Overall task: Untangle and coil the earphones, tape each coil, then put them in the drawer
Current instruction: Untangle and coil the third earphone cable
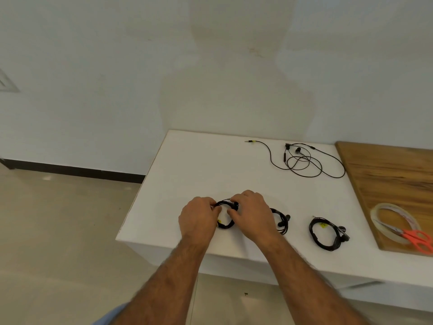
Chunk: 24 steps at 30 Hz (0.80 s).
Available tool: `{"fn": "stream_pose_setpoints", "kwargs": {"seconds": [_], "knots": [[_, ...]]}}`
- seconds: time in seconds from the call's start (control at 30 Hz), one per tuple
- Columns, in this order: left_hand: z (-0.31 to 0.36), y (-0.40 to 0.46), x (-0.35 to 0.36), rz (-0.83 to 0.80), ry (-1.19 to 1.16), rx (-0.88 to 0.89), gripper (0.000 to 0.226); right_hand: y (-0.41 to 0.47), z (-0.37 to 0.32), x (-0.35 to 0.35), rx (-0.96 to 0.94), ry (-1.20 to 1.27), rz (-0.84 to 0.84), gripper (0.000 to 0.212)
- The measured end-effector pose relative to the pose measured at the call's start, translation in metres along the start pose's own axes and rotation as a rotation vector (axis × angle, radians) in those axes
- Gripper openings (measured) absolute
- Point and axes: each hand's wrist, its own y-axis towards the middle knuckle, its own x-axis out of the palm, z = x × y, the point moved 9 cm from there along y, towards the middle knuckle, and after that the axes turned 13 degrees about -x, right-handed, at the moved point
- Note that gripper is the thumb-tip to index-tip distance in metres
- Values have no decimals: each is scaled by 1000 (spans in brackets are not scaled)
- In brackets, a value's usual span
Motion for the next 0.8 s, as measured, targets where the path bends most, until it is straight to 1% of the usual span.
{"fn": "stream_pose_setpoints", "kwargs": {"seconds": [0.2,0.43,0.6,0.8], "knots": [[0,0,0,13,20,5,22,-1,-2,-1,6,113,43,48],[0,2,0,25,-2,3,26,1,1,1,11,114,7,43],[-3,5,5,23,-24,1,37,1,1,0,7,112,7,41],[4,3,0,30,-62,30,33,0,2,-7,-8,123,40,37]]}}
